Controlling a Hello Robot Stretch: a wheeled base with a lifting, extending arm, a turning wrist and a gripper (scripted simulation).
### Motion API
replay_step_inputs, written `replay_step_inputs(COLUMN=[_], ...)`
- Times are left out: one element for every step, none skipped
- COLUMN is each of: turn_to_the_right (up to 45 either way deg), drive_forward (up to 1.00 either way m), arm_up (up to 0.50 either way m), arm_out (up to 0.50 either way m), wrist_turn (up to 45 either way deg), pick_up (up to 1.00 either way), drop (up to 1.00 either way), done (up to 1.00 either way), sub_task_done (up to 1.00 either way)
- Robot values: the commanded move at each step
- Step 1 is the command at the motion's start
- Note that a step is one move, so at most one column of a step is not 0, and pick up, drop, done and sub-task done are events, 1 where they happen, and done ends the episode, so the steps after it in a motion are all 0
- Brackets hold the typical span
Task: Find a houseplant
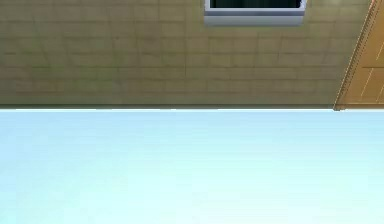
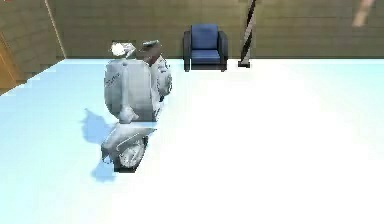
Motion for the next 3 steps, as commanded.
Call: replay_step_inputs(turn_to_the_right=[-45.0, -18.0, 0.0], drive_forward=[0.00, 0.00, 1.00], arm_up=[0.00, 0.00, 0.00], arm_out=[0.00, 0.00, 0.00], wrist_turn=[0.0, 0.0, 0.0], pick_up=[0.00, 0.00, 0.00], drop=[0.00, 0.00, 0.00], done=[0.00, 0.00, 0.00], sub_task_done=[0.00, 0.00, 0.00])
